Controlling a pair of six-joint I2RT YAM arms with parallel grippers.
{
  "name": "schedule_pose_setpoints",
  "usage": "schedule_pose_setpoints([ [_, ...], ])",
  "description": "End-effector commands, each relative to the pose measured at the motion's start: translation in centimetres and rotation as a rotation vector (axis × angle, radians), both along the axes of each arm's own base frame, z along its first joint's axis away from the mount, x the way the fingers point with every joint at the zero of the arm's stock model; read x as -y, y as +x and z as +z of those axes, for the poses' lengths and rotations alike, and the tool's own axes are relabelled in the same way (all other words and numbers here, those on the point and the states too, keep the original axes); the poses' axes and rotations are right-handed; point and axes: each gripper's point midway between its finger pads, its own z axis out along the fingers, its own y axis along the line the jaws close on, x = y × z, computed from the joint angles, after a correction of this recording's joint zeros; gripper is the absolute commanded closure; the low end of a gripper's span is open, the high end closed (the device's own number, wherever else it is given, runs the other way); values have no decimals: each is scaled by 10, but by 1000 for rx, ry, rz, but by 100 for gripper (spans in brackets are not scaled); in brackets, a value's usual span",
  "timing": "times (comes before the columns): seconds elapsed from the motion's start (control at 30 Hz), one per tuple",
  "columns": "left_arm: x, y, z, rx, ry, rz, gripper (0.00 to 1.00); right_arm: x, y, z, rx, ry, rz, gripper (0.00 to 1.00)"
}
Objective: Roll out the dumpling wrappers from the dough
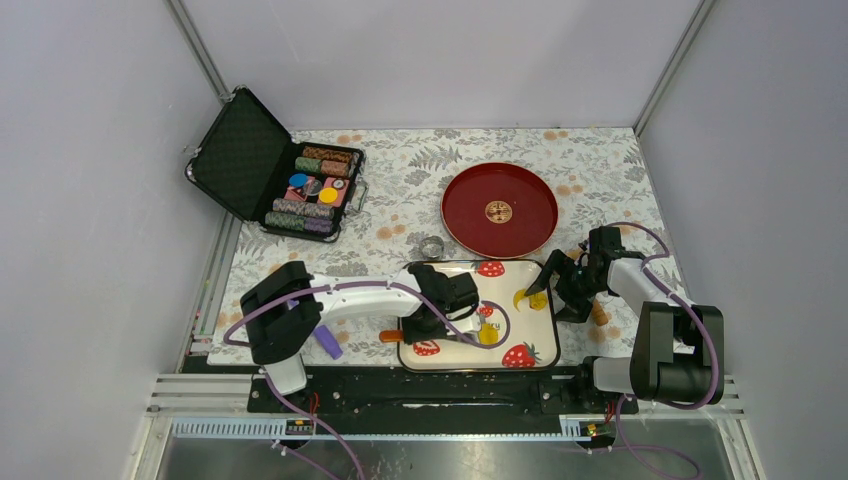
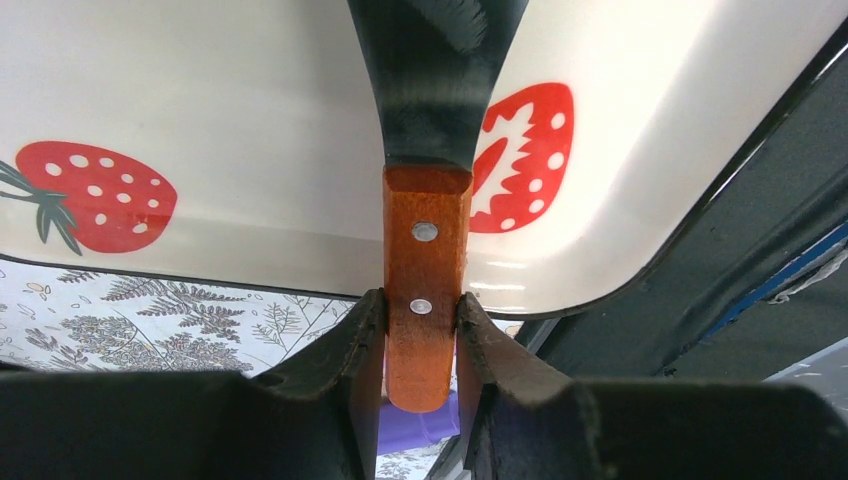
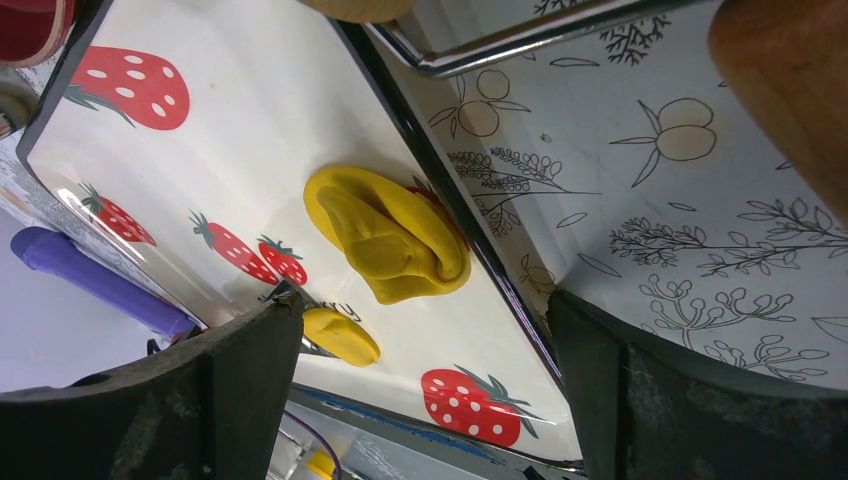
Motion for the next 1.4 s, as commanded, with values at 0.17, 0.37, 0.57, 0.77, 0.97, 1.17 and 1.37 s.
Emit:
schedule_pose_setpoints([
  [0.17,34,10,5,36,-100,27,100,-5,1,0,4,33,11,0],
  [0.37,47,7,6,26,-177,47,100,-5,2,0,8,35,12,0],
  [0.57,60,3,8,16,-279,76,100,-5,2,1,8,36,12,1],
  [0.77,67,6,17,45,-364,113,100,-4,3,6,23,28,8,0],
  [0.97,69,8,28,78,-446,144,100,-3,12,24,66,19,1,0],
  [1.17,66,4,32,70,-479,165,100,-3,14,30,78,23,2,0],
  [1.37,55,0,5,32,-363,181,100,-3,10,26,63,23,5,1],
])
